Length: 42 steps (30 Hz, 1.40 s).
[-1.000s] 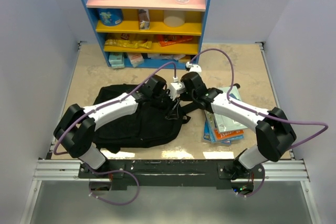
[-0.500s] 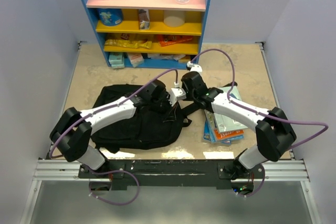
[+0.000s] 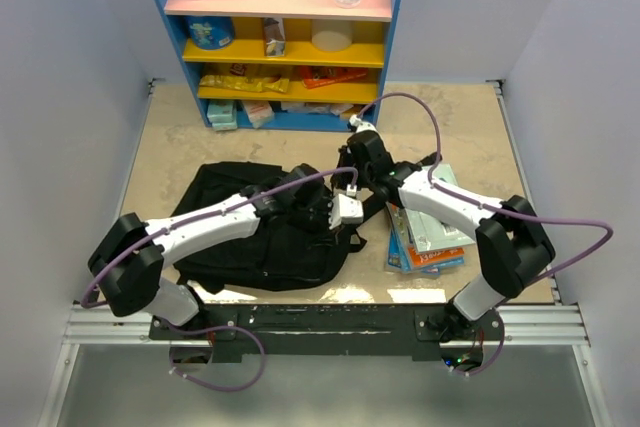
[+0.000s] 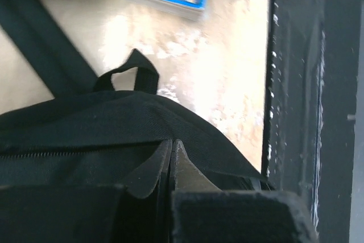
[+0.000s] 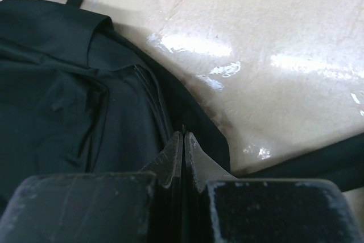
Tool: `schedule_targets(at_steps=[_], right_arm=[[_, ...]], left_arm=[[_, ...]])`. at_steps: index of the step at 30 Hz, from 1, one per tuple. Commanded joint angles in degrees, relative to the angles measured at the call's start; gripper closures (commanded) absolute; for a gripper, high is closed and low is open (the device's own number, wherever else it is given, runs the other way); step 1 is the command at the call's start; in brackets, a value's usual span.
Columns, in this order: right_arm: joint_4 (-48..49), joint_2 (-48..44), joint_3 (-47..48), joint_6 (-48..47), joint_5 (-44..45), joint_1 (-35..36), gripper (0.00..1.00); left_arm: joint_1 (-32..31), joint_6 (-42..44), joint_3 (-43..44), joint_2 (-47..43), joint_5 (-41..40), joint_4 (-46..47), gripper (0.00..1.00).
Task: Pack the student bag
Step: Unzip the student bag at the center of the board.
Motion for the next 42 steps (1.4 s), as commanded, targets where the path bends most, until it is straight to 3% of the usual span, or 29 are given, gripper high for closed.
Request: schedule_targets(at_steps=[1,8,23,34,35,36,37,38,40,42], right_arm=[[7.5,1.6,5.8,-2.6,1.6,-1.5,1.00],[5.5,8.9,14.4,-5.3,1.1,-1.5,1.00],[6.1,23.2,26.8,-7.1,-2.7,-1.6,1.00],[7.9,24.7,31.2,-7.5,-4.3,-1.0,1.00],[7.5,24.6,31.3,-7.5,-5.6,-1.0,1.00],[7.1,24.3,31.2,-8.0,-5.2,-1.2,0.96],[6.7,23.2,30.8,-8.2,-4.6,-1.2,0.75],[6.5,22.3,29.4,-8.4,-4.6,-1.2,0.65],[6.2,20.5,27.5,-8.5,-1.6,-1.3,0.41],[5.9,17.6,24.6,-8.6,0.5,-1.5,0.33]], left_arm=[[-5.4,5.0,1.6,-1.2,8.5,-7.6,1.00],[-9.7,7.7,6.1,0.5,8.9,-11.0,1.00],[-10.7,8.4,9.9,2.8,8.9,-11.5,1.00],[-10.8,7.8,10.8,3.2,7.3,-10.8,1.00],[-10.8,7.4,11.0,3.2,6.4,-10.3,0.92],[-10.7,7.0,11.4,2.9,5.2,-10.1,0.83],[-10.5,6.2,12.4,2.7,1.7,-10.1,0.75],[-10.2,5.9,12.8,2.3,0.3,-10.3,0.63],[-7.6,4.9,15.4,1.6,-0.6,-11.5,0.57],[-4.4,4.6,17.1,0.1,-0.2,-13.5,0.47]])
